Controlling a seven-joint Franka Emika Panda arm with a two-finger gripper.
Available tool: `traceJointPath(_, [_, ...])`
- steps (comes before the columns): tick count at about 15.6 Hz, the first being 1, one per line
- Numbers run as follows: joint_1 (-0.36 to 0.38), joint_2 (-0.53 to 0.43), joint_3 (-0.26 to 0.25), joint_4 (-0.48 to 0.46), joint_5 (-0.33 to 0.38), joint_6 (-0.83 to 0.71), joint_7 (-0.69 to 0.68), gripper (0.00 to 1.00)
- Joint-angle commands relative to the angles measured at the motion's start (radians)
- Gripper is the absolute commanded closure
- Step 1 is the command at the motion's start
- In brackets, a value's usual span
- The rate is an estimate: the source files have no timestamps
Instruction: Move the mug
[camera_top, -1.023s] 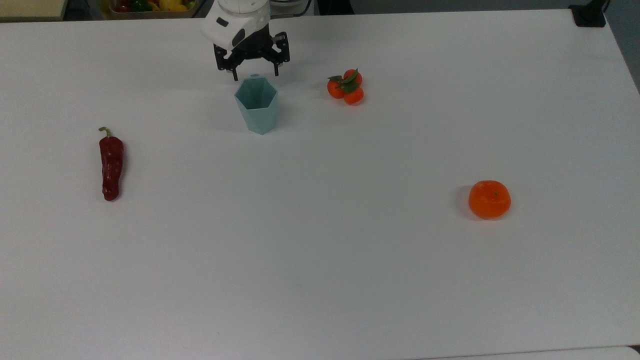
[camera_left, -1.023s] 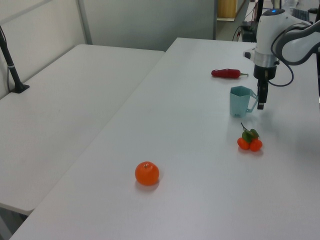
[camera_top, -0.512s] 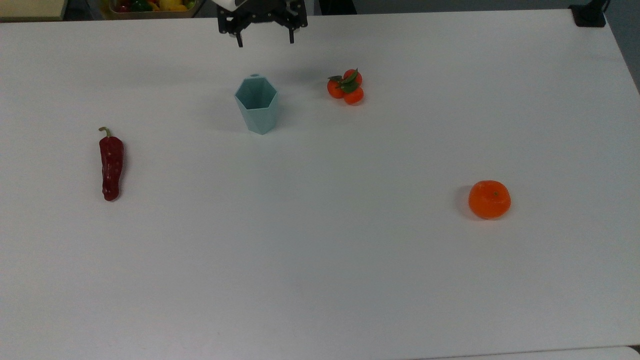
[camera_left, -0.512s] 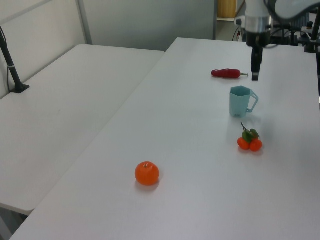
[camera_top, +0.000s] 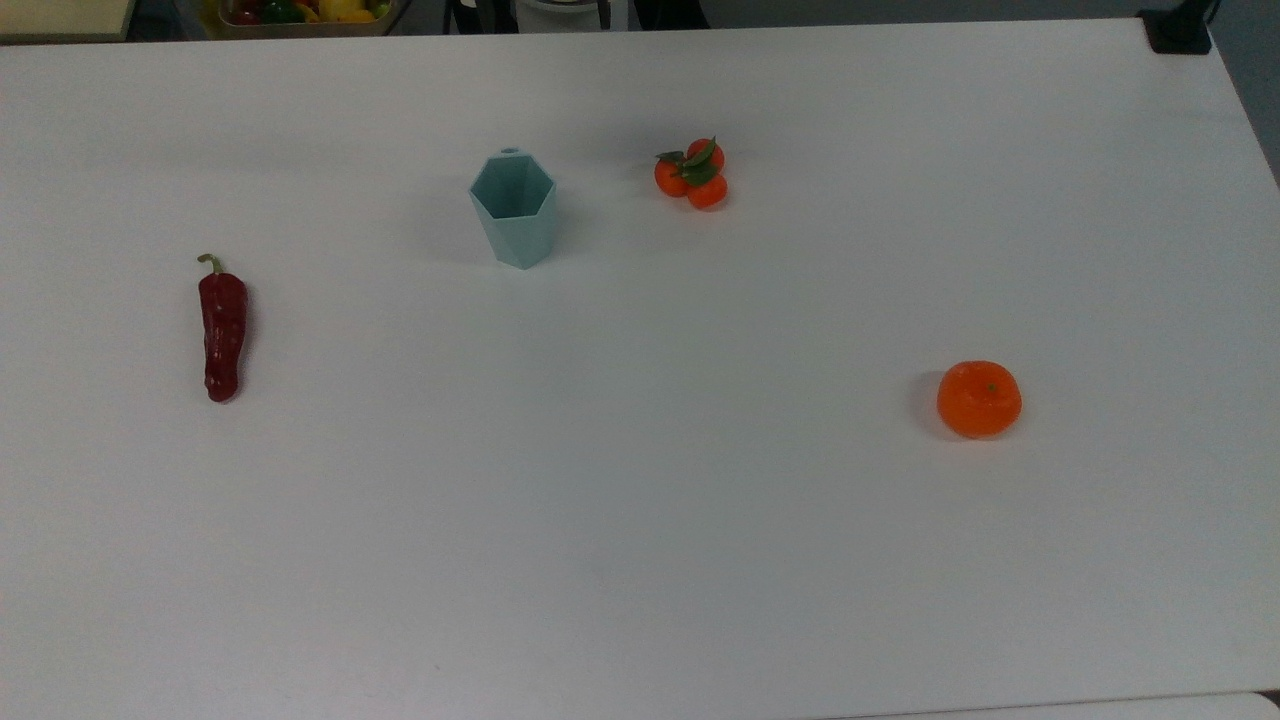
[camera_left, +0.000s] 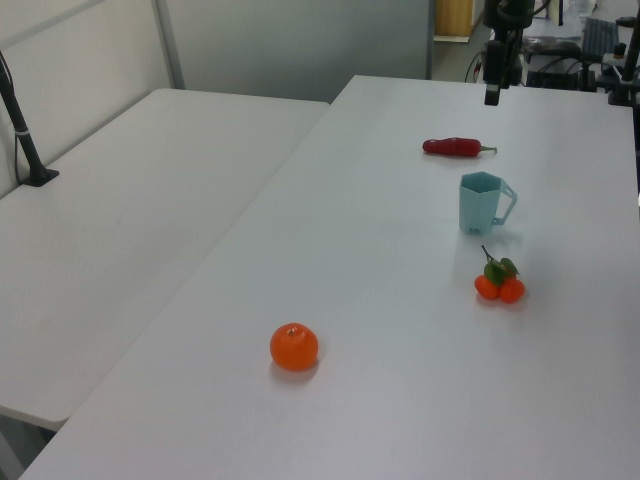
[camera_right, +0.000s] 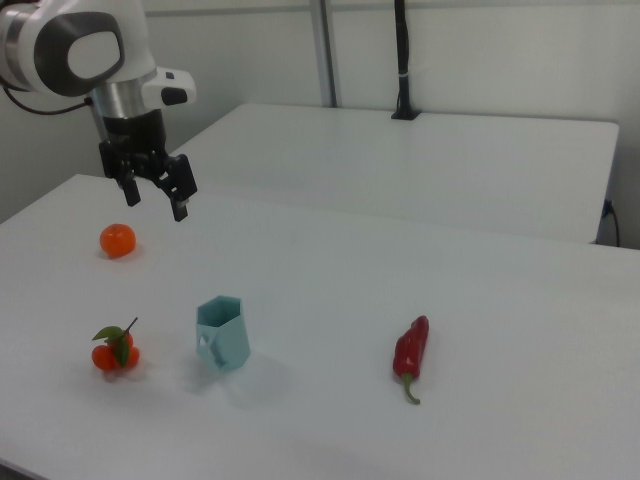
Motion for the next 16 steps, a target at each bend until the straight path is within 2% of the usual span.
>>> traceJointPath(1, [-0.005, 0.024, -0.004, 0.074, 0.013, -0.039, 0.022, 0.0])
traceJointPath(3, [-0.005, 0.028, -0.015, 0.1, 0.01, -0.034, 0.017, 0.0])
traceJointPath(7, [0.013, 0.028, -0.036, 0.094, 0.001, 0.052, -0.009, 0.0])
traceJointPath(16, [0.015, 0.031, -0.038, 0.087, -0.005, 0.095, -0.003, 0.0])
